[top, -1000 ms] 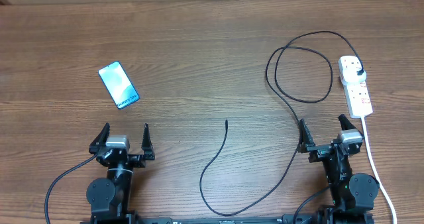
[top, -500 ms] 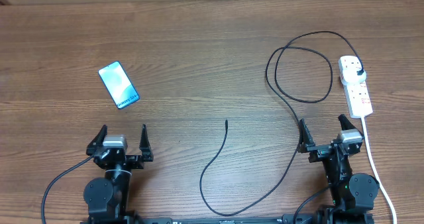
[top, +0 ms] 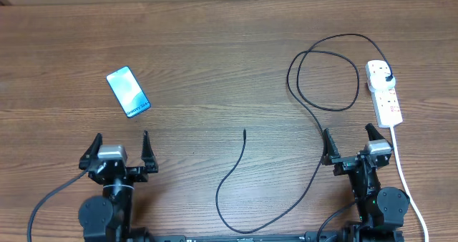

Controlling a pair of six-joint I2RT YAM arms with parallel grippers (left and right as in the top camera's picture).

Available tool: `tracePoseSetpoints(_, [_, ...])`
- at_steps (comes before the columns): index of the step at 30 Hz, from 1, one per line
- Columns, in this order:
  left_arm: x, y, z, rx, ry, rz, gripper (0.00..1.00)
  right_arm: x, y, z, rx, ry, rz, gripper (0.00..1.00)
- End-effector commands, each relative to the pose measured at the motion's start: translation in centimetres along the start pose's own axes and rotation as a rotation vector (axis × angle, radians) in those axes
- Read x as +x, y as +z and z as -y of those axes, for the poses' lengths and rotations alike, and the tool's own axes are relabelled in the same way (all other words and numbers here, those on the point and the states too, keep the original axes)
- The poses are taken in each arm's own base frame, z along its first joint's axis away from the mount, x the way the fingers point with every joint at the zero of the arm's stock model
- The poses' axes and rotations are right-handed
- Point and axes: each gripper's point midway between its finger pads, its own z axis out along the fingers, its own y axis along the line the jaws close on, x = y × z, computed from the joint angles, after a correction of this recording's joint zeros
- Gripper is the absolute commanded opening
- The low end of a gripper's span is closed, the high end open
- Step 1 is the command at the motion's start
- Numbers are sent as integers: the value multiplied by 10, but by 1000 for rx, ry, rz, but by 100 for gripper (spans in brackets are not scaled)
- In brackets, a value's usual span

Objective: Plug charger to phone and switch on socket
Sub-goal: 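Move the left gripper forward over the Galaxy S24+ phone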

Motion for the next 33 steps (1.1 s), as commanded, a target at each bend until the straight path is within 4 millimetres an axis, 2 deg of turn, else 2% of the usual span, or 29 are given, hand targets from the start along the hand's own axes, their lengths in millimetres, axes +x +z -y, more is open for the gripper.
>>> tracePoseSetpoints(1, [-15,2,-5,-29,-15,-25,100,1,0,-2,-11,1,6,100])
tracePoseSetpoints(7, [-31,16,-7,-41,-18,-141,100,1,0,-2,-11,1,6,100])
tracePoseSetpoints(13, [-50,39,-8,-43,-19,-277,99,1,0,-2,-11,1,6,100])
tracePoseSetpoints(19, [-61,61,-10,-58,-52,-420,100,1,0,-2,-11,1,6,100])
tracePoseSetpoints(25, [-60,81,-14,-96,-96,-591,99,1,0,-2,-11,1,6,100])
tracePoseSetpoints(33, [-47,97,-16,-120,-92,-838,100,1,0,-2,-11,1,6,100])
